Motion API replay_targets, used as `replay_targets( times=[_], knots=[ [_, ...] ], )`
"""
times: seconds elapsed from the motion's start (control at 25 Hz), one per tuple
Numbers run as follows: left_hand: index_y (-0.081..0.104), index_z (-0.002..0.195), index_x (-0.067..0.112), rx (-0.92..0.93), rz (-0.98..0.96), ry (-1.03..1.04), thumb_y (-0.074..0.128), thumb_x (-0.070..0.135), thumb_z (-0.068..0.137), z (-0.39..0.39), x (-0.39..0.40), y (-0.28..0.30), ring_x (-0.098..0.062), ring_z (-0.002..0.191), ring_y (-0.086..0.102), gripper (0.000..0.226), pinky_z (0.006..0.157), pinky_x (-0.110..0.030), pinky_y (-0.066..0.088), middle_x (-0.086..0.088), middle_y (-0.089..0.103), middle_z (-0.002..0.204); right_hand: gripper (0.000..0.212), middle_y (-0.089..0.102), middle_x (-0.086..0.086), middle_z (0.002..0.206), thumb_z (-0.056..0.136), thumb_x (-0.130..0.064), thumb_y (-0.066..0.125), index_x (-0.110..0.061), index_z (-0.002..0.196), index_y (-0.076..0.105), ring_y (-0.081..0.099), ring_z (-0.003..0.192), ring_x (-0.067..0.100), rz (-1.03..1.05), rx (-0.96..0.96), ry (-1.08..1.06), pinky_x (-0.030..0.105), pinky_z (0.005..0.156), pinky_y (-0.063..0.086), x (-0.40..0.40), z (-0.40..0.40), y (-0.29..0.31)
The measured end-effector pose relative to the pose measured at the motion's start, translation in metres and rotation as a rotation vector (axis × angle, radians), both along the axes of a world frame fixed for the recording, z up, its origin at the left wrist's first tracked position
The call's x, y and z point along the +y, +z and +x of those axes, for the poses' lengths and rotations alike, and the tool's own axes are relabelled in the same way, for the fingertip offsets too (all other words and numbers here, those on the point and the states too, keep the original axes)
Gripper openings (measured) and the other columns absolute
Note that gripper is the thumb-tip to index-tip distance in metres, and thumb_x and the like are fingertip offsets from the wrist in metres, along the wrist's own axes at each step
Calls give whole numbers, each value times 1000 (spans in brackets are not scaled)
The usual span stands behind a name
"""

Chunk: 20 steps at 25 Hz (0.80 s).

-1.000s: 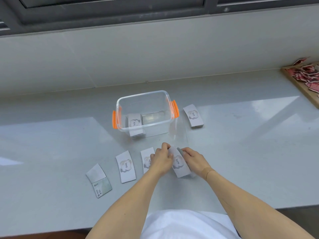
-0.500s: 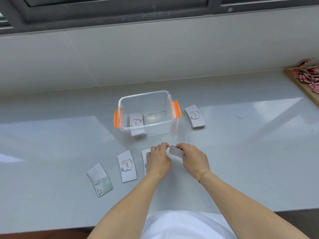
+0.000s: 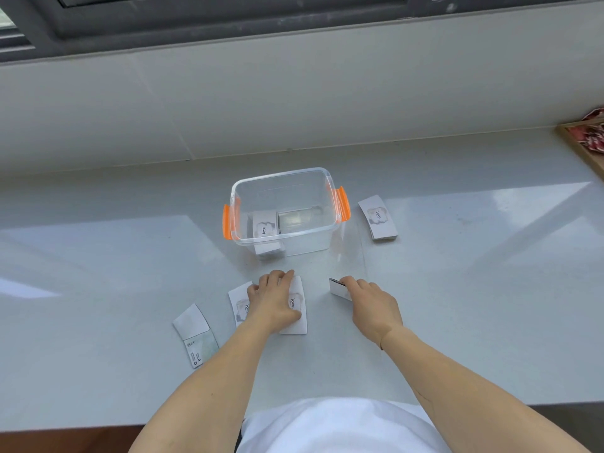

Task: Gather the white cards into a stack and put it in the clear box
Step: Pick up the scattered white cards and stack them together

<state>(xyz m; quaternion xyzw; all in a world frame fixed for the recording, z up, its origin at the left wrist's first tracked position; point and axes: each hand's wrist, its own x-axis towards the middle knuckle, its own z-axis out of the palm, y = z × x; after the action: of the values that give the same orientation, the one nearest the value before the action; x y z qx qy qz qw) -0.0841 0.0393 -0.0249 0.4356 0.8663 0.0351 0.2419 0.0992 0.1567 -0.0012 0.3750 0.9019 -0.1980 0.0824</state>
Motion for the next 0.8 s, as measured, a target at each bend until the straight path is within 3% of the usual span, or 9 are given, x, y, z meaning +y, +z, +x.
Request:
replay_targets(
  times=[0.16, 0.32, 0.44, 0.56, 0.72, 0.8],
  knots=[
    [36, 136, 31, 2, -23, 9, 75, 36, 59, -4, 7, 7, -25, 117, 34, 86, 95, -38, 25, -1, 37, 123, 63, 57, 1, 107, 79, 9, 39, -26, 130, 39, 52, 98, 27, -4, 2, -4, 34, 67, 36, 2, -1, -1],
    [44, 123, 30, -89, 52, 68, 71, 25, 67, -7, 8, 10, -23, 111, 45, 63, 88, -34, 27, -1, 41, 120, 54, 58, 0, 108, 85, 3, 39, -27, 129, 40, 52, 98, 26, -13, -12, -27, 34, 67, 36, 1, -2, -3],
    [43, 117, 24, -314, 175, 144, 60, 12, 80, -3, 13, 16, -29, 109, 49, 43, 90, -44, 47, -1, 46, 122, 37, 59, -1, 113, 94, -17, 40, -28, 129, 41, 52, 103, 25, -51, 12, -41, 36, 71, 40, 2, -3, -2],
    [42, 113, 23, -373, 236, 182, 54, 5, 81, 2, 19, 24, -29, 104, 50, 38, 80, -45, 53, -1, 45, 113, 38, 59, -3, 116, 92, -42, 43, -30, 128, 42, 52, 105, 23, -82, 23, -43, 37, 75, 42, 2, -2, 0],
    [38, 103, 25, -473, 271, 211, 54, 5, 84, 5, 26, 29, -19, 82, 52, 32, 61, -30, 44, -5, 52, 103, 53, 57, -4, 118, 85, -63, 46, -31, 128, 41, 51, 110, 22, -84, 9, -50, 36, 75, 41, 0, -2, -1],
    [36, 99, 25, -514, 299, 254, 53, 7, 86, 6, 27, 28, -14, 75, 48, 28, 61, -29, 39, -2, 52, 96, 59, 57, -5, 120, 82, -69, 47, -32, 128, 41, 51, 112, 21, -92, 3, -57, 37, 79, 44, 1, -3, -1]
  ],
)
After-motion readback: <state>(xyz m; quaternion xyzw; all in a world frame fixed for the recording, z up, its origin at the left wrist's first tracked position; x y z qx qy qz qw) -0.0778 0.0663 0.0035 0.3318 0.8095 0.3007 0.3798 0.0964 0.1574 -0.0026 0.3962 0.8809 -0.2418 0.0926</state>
